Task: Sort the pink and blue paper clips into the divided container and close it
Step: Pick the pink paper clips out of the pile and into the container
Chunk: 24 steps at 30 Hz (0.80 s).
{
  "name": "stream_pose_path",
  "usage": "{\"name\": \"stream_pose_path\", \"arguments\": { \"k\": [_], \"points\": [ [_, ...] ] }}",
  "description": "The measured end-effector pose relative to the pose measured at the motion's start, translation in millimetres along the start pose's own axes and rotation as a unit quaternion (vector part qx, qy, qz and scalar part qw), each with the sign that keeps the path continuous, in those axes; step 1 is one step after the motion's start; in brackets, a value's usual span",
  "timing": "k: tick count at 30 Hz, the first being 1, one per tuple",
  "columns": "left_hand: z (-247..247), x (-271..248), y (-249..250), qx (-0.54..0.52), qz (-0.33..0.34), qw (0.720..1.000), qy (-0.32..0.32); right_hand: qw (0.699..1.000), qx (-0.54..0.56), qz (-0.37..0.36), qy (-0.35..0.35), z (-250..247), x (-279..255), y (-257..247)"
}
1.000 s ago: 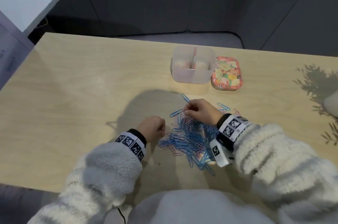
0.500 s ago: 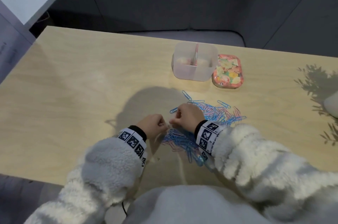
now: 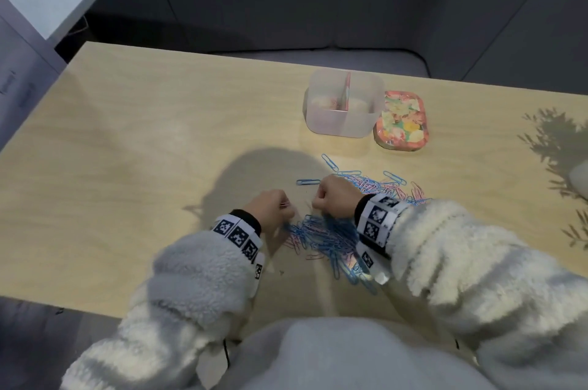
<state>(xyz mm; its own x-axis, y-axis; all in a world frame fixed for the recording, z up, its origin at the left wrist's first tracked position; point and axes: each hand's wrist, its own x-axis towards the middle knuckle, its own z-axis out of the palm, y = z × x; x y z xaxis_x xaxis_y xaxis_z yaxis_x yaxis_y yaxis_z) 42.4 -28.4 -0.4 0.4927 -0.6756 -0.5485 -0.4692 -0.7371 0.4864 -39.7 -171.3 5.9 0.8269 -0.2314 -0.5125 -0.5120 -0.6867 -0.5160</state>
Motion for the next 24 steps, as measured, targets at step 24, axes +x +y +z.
{"name": "stream_pose_path", "arguments": {
  "k": [24],
  "points": [
    [-106,95,91,0.074,0.121,0.962,0.234,0.972,0.072,0.012,0.223,-152,77,-17]
  ]
}}
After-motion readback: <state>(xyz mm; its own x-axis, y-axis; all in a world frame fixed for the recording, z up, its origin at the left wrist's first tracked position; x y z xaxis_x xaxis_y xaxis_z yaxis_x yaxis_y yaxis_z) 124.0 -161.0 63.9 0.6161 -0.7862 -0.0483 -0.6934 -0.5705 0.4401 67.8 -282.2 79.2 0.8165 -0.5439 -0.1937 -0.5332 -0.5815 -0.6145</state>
